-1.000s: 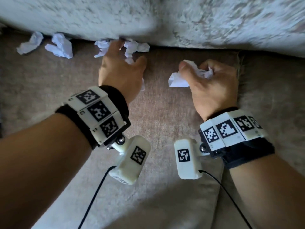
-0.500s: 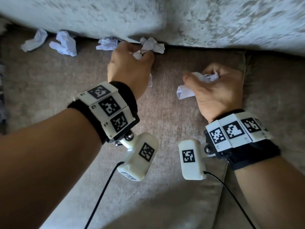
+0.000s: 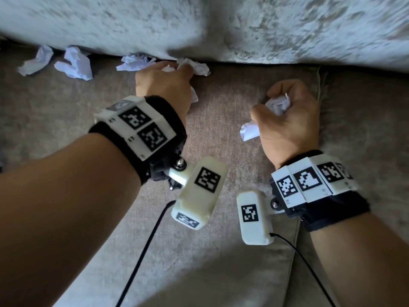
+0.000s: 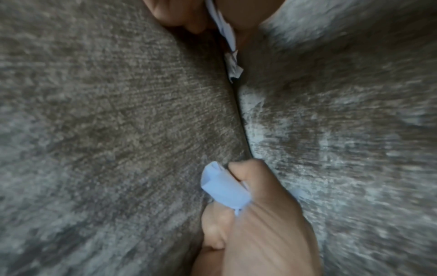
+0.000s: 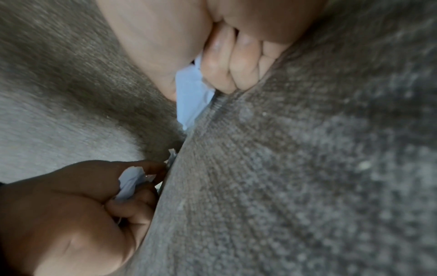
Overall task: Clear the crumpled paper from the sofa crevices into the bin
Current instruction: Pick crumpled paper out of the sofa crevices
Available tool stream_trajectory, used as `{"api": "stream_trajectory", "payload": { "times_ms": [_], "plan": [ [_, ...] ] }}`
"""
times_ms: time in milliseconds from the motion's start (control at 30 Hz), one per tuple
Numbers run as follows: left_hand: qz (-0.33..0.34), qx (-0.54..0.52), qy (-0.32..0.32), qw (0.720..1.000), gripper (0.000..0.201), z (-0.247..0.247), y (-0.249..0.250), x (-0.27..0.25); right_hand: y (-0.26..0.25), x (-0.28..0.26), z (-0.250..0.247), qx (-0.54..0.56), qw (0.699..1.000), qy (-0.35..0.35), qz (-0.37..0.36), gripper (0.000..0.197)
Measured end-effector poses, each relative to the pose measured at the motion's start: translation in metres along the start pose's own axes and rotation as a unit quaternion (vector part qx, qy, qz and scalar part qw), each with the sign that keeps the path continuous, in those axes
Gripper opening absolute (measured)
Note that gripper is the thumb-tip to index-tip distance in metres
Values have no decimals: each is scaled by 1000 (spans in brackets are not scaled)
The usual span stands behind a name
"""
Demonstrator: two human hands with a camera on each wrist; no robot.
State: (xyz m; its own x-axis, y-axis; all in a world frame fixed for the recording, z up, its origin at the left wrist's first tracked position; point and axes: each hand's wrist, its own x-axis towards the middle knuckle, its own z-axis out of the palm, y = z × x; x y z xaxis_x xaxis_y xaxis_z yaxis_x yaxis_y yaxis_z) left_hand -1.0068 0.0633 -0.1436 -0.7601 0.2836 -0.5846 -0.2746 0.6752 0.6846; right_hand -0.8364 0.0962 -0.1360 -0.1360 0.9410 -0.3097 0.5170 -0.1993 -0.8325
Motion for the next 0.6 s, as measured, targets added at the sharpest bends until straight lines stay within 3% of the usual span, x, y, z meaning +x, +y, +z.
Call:
{"api": "stream_trajectory", "payload": {
  "times_ms": [167, 333, 467, 600],
  "plan": [
    [40, 10, 8, 999, 21, -5, -2, -9, -4, -2, -1, -2, 1000, 0, 10, 38],
    [86, 35, -54, 994, 31, -17, 3, -28, -9, -6, 0, -30, 999, 9, 20, 53],
    [77, -9, -101, 992, 26, -34, 3, -32, -16, -11, 5, -65, 998, -23, 10, 44],
    [56, -52, -78, 994, 11, -57, -1, -26, -30, -18, 23, -79, 996, -47, -2, 29]
  ]
}}
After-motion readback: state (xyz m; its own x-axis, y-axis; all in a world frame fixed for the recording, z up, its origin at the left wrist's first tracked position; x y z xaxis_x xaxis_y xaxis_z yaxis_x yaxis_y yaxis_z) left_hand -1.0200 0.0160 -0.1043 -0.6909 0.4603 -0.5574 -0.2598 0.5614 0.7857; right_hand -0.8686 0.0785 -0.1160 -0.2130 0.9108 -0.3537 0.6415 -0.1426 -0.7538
